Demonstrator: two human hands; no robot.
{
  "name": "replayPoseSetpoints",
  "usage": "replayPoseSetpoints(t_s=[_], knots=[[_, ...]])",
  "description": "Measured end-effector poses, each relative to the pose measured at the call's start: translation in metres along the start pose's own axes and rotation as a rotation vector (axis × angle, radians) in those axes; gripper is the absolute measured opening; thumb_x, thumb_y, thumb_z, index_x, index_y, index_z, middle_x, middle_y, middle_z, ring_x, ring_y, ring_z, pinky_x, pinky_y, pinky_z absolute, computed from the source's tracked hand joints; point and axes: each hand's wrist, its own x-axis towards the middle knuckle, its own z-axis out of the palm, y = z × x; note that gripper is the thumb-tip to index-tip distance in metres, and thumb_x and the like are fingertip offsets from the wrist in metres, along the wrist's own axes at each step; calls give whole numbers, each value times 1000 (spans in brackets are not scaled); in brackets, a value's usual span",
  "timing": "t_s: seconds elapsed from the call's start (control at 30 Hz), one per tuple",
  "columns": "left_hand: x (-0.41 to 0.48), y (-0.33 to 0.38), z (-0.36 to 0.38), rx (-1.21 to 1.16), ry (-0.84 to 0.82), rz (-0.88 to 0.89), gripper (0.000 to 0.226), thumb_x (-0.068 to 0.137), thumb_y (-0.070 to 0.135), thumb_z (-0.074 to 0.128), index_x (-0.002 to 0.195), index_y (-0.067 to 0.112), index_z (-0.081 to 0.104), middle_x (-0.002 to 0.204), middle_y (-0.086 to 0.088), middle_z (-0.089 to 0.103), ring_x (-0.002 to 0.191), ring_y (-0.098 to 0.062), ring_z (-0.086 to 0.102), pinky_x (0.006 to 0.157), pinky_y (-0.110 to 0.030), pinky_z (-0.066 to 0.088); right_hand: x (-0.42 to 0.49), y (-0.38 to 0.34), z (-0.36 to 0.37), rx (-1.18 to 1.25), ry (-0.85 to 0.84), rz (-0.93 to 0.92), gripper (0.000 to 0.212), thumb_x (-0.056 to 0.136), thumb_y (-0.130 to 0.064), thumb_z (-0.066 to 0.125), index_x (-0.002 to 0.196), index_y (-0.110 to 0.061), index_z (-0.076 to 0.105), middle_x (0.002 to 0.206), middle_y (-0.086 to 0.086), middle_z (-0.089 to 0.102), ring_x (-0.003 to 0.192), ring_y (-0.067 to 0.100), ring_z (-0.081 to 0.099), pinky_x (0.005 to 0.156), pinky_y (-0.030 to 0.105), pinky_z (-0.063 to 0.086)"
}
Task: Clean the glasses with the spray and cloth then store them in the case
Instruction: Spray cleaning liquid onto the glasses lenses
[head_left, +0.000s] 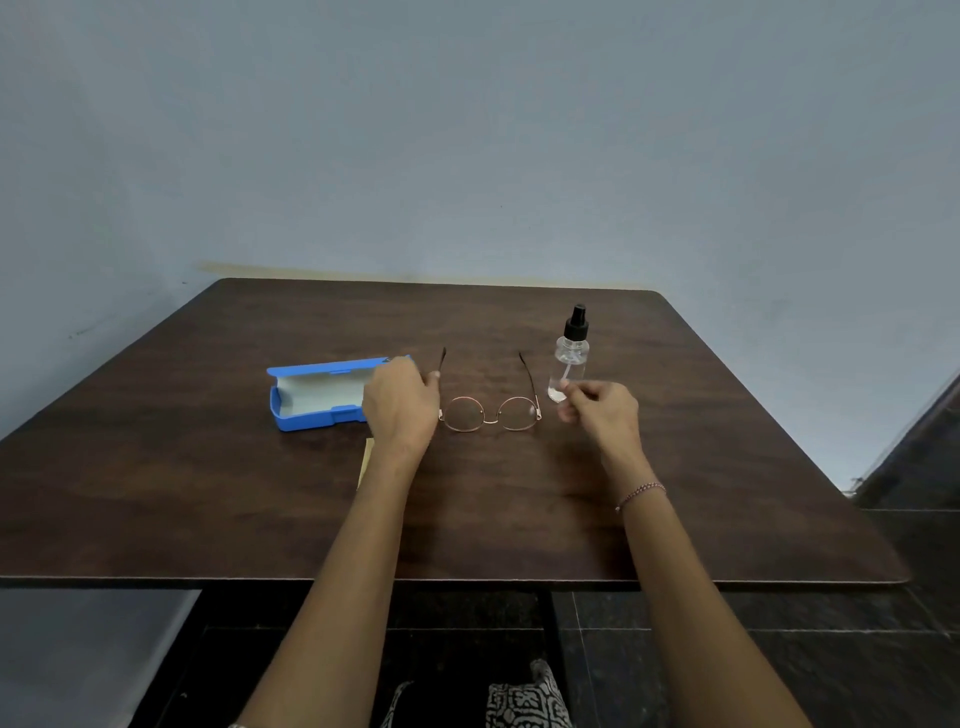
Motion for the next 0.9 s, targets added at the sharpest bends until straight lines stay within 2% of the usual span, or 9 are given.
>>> replayPoseSetpoints(t_s=[0.07,0.1,0.2,0.3,0.4,0.47,0.57,0.73,0.9], knots=[[0,15,-3,-114,71,83,27,92,32,59,93,8,70,87,-9,70,86,-27,64,67,-32,46,-1,-10,-13,169,21,-48,21,90,-26,60,79,-14,73,60,3,66,51,8,61,66,26,56],[0,24,-1,-184,78,132,26,92,31,59,101,9,70,92,-7,72,90,-25,65,74,-32,48,0,-14,-19,221,44,-108,22,92,-27,58,80,-16,73,63,3,66,53,9,61,63,24,55],[-2,53,12,-338,-5,289,39,90,28,61,126,11,59,112,-7,69,106,-23,63,93,-34,47,6,-22,-31,169,137,-326,16,93,-25,57,99,-18,71,90,1,68,69,-5,61,69,13,48],[-5,80,35,-285,-113,410,55,91,26,60,141,10,42,128,-12,60,120,-27,54,100,-36,41,20,-20,-37,39,-25,-437,35,94,-15,55,129,-19,54,123,-1,53,105,-6,52,79,0,38],[-5,95,56,-161,-197,486,58,92,23,58,143,11,35,122,-15,61,114,-31,56,92,-40,44,32,-10,-35,-13,-207,-437,55,94,-6,54,142,-24,35,138,0,43,121,7,45,88,2,38],[-2,100,65,-132,-216,508,53,92,21,58,140,11,39,114,-14,64,110,-32,57,86,-40,45,38,-3,-33,32,-269,-429,63,92,-1,54,145,-25,30,137,0,46,123,9,47,93,8,40],[4,102,76,-199,-252,500,44,89,16,61,131,18,49,105,-9,69,101,-29,63,83,-40,50,43,6,-31,85,-309,-401,69,90,-7,60,145,-33,29,126,-11,52,116,7,55,89,13,44],[10,99,90,-406,-297,494,49,82,9,69,127,25,57,108,0,71,99,-18,65,88,-35,51,50,17,-33,107,-279,-400,71,84,-11,69,141,-34,34,117,3,60,104,6,62,86,14,47],[11,97,97,-584,-231,483,59,74,18,80,128,15,58,109,-2,70,99,-11,65,91,-25,50,55,14,-40,263,-299,-371,66,81,-3,68,136,-26,39,114,8,63,104,17,64,89,25,51]])
